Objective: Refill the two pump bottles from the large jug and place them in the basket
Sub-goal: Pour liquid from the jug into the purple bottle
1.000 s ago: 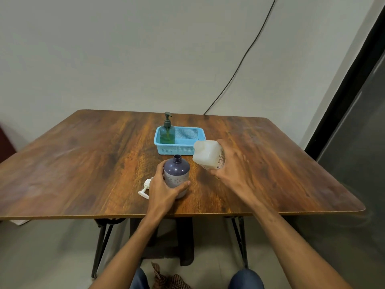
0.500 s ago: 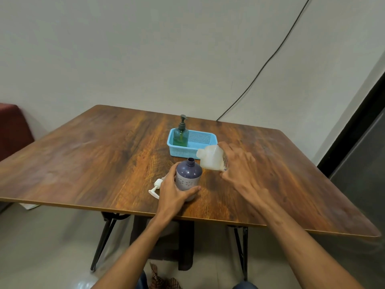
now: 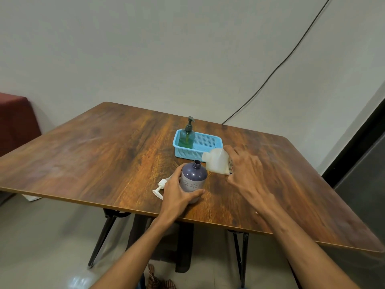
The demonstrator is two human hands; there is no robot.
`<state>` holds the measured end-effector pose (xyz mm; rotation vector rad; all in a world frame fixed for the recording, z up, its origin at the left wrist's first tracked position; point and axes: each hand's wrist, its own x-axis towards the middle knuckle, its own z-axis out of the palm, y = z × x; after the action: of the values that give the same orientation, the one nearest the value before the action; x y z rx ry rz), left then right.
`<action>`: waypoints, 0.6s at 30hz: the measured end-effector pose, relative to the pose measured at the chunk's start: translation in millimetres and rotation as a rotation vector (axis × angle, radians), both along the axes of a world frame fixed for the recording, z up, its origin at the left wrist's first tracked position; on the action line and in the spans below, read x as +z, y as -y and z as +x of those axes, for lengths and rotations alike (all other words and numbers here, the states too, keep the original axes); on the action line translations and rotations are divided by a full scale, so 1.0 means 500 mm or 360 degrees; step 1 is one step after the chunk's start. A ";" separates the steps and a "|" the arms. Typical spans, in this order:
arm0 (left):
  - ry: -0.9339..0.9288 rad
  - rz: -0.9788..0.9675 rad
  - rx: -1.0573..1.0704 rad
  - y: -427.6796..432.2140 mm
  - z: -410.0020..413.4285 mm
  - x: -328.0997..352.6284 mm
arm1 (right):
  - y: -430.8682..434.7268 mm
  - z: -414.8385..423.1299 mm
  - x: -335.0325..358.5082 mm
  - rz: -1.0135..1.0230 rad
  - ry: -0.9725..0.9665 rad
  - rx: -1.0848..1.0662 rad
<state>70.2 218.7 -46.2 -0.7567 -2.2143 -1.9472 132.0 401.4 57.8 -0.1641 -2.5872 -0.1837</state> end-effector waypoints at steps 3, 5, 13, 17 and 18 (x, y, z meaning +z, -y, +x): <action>0.0012 0.0006 0.0008 0.000 0.000 0.000 | 0.001 0.001 -0.001 0.0032 -0.0006 -0.0001; 0.0017 0.0002 0.0005 0.000 0.000 0.001 | 0.003 0.002 -0.001 0.0042 -0.0022 0.0003; 0.0028 -0.0012 -0.0003 -0.001 0.000 0.005 | 0.010 0.002 -0.004 0.0112 -0.0085 -0.0017; 0.0026 -0.0019 -0.0007 0.000 0.000 0.006 | 0.014 0.001 -0.004 0.0138 -0.0115 -0.0013; 0.0026 -0.0019 -0.0009 0.000 0.000 0.007 | 0.014 0.001 -0.004 0.0145 -0.0117 -0.0011</action>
<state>70.4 218.4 -42.9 -0.7524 -2.2376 -1.9513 132.6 394.2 56.0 -0.1440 -2.4996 -0.2922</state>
